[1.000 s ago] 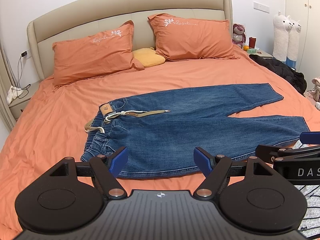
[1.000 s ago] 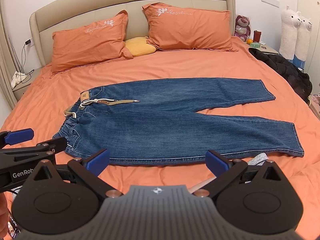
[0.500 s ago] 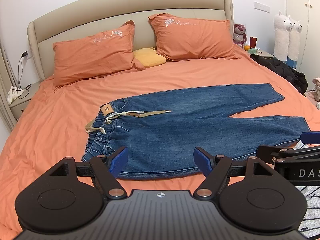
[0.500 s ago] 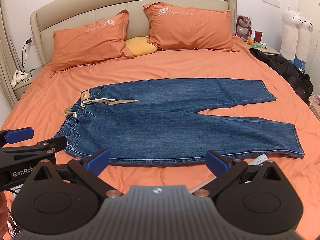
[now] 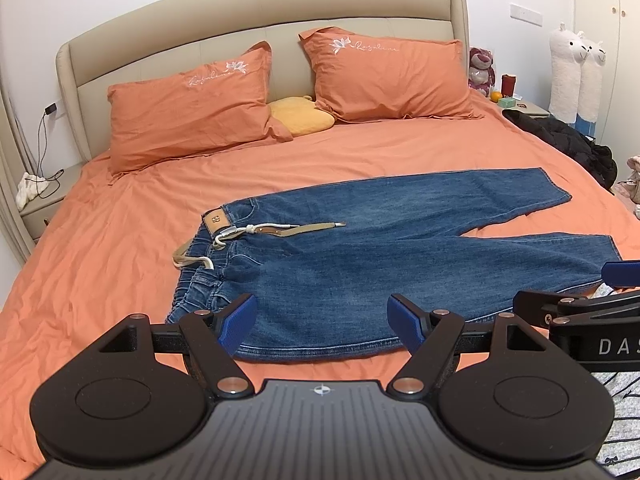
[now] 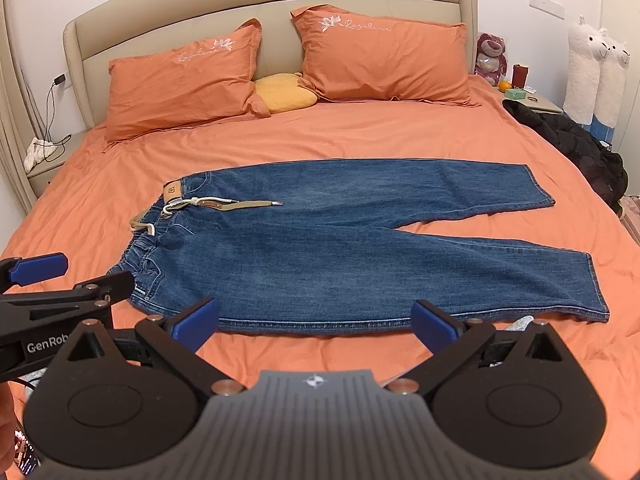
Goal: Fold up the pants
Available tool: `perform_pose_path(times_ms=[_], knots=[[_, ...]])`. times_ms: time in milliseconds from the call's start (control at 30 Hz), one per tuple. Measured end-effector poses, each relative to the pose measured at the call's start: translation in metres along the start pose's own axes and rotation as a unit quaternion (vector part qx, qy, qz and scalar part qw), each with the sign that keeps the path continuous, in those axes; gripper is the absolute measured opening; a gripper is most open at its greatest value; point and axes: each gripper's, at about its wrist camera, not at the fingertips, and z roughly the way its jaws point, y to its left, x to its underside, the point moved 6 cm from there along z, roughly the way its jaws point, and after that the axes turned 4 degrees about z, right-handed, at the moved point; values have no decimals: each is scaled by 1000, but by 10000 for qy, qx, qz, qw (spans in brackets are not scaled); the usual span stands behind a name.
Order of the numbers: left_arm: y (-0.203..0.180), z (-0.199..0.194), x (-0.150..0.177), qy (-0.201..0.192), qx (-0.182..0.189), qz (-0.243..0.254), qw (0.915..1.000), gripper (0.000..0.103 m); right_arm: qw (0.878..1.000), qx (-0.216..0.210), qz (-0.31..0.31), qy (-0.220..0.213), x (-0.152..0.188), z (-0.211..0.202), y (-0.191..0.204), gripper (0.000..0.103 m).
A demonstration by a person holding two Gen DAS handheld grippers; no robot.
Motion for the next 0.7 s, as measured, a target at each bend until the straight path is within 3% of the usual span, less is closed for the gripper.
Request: perform_pose_path(times_ms=[700], knots=[[2,2,0,17,8,-9,10000,87,10000,-24,28,20,0,2,3,98]])
